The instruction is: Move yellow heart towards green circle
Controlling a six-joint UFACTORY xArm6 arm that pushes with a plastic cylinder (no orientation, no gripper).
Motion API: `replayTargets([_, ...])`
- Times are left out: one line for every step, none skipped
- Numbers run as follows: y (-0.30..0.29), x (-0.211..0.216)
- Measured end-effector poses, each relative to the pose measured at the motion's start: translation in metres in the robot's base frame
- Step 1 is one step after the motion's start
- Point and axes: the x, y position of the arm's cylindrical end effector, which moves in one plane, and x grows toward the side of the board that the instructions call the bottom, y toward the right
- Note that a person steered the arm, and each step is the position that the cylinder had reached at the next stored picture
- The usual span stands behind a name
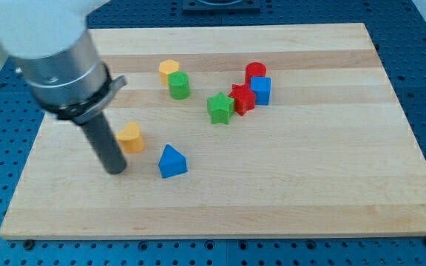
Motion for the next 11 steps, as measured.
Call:
replayTargets([0.018, -0.032])
replayTargets([0.022, -0.048])
replayTargets([0.019, -0.038])
replayTargets([0.001, -0.029])
replayTargets([-0.011, -0.03])
replayTargets([-0.011, -0.049])
replayTargets([-0.003, -0.072])
replayTargets([0.011, -0.08])
replayTargets([0.019, -0.082])
replayTargets([0.034, -0.091])
replayTargets([0.046, -0.099])
